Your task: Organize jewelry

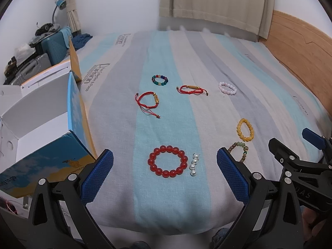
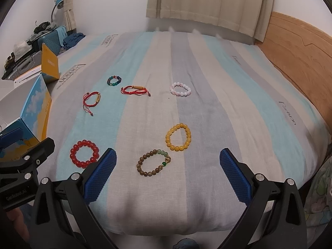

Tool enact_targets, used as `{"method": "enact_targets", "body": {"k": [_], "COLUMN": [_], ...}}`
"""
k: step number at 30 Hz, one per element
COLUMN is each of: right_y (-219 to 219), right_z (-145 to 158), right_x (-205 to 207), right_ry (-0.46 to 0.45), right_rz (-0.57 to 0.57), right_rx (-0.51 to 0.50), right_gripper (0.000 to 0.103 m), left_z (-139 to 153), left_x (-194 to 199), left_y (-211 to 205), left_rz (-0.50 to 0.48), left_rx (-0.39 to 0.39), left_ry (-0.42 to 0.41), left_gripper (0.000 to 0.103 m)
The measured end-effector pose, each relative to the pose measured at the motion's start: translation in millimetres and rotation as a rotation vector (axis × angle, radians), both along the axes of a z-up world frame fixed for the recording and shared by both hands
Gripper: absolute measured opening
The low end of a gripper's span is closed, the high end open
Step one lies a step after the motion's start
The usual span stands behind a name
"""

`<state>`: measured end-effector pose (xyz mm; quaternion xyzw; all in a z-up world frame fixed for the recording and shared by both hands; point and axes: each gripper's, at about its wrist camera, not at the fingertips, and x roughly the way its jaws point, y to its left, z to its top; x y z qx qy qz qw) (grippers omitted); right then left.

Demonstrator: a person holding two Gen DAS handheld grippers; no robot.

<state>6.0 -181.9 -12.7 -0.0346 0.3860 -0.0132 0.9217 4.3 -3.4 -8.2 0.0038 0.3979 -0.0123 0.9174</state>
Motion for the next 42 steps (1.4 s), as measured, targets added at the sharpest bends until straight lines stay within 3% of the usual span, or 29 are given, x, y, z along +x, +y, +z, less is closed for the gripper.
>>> {"method": "enact_targets", "body": {"k": [42], "right_y": [-0.2], "right_z": [-0.4], "right_x": [0.3], "right_ry": [-0.003], "right_rz": [0.003], "right_rx": [0.003], "right_gripper": [0.096], "left_z": [0.5], "left_x": [-1.6], "left_y": [-1.6], "left_rz": [-0.007], "left_rx": [0.009], "left_ry": [-0.001], "left_gripper": [0.097]}}
